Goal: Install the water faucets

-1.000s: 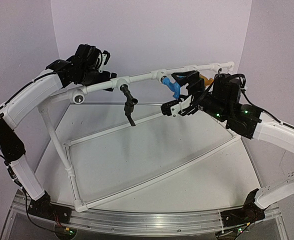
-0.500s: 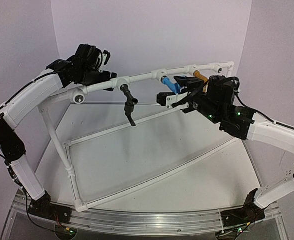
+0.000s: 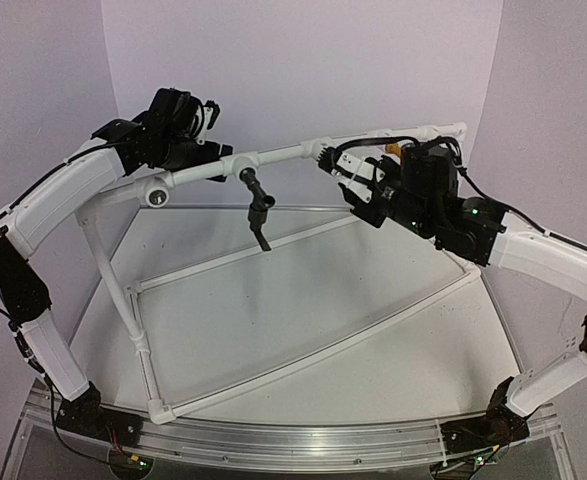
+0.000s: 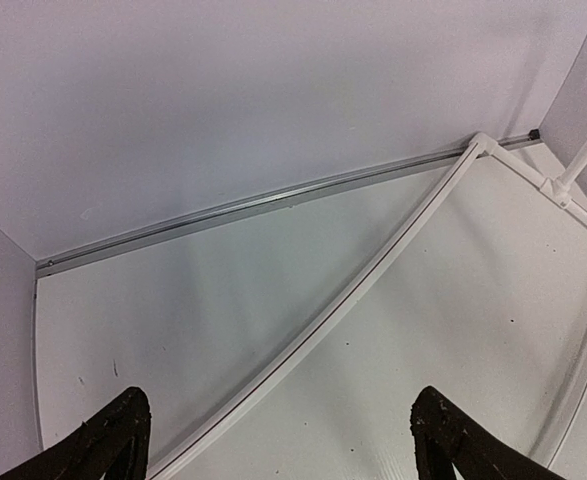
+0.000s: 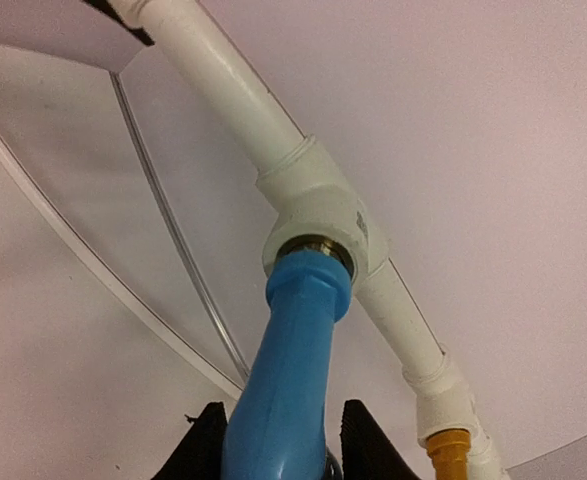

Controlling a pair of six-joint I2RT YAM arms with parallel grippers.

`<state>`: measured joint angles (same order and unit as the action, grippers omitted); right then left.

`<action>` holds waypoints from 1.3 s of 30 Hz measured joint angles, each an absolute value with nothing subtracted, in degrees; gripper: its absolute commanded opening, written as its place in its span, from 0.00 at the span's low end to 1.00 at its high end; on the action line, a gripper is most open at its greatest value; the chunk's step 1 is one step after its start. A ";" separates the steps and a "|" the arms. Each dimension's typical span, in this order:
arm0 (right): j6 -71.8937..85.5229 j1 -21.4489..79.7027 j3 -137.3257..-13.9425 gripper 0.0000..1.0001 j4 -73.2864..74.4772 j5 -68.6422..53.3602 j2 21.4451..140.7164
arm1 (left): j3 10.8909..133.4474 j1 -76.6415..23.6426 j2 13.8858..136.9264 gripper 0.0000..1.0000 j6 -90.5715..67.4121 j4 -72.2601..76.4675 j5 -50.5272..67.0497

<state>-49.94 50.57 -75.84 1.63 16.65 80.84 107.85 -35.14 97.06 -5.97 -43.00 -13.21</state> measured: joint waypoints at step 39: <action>25.62 39.96 -76.42 0.97 7.35 -23.40 75.11 | 107.00 -35.64 96.40 0.88 -7.40 -42.41 -12.15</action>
